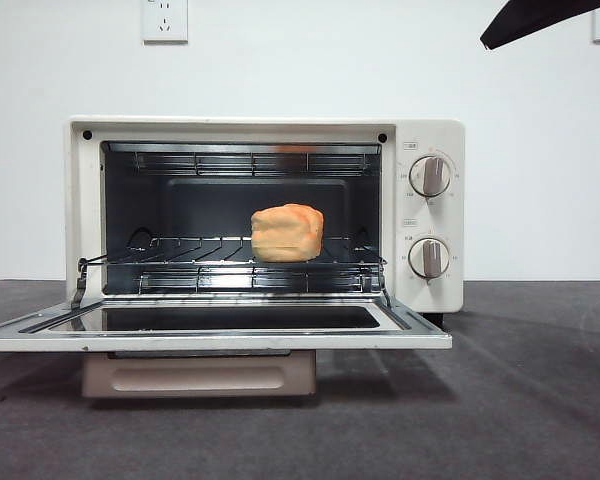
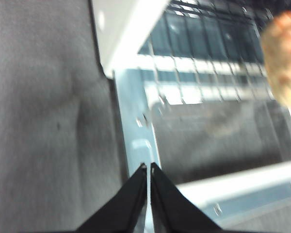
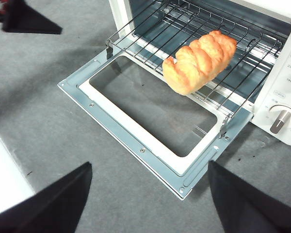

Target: The left arm flap open the oven, the right arm pick bread and place it into oven, the left arm flap close the oven

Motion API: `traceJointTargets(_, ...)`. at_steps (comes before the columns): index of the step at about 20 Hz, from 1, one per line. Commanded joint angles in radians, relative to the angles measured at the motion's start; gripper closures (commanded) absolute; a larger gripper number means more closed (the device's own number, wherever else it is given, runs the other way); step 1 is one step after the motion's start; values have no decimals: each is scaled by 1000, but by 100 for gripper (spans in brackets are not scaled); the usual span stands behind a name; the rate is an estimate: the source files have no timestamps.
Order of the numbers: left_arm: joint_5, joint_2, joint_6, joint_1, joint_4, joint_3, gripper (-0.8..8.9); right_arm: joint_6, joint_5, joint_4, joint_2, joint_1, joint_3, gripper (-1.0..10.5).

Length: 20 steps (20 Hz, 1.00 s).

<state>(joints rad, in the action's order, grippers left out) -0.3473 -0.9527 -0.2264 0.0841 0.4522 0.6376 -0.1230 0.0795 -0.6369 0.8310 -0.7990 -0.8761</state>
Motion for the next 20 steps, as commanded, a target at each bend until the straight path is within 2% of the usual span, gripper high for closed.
traceJointTargets(1,-58,-102,6,-36,-58,2,800,7,0,8,4,-9,-9,568)
traceJointTargets(10,-138,-426,31,-78,-184,2,799,7,-1,9,4,-9,-9,568)
traceJointTargets(14,-155,-506,35,-78,-215,2,799,7,-1,9,4,-9,-9,568)
traceJointTargets(20,-241,-561,43,-78,-240,2,800,7,-2,10,4,-8,-9,568)
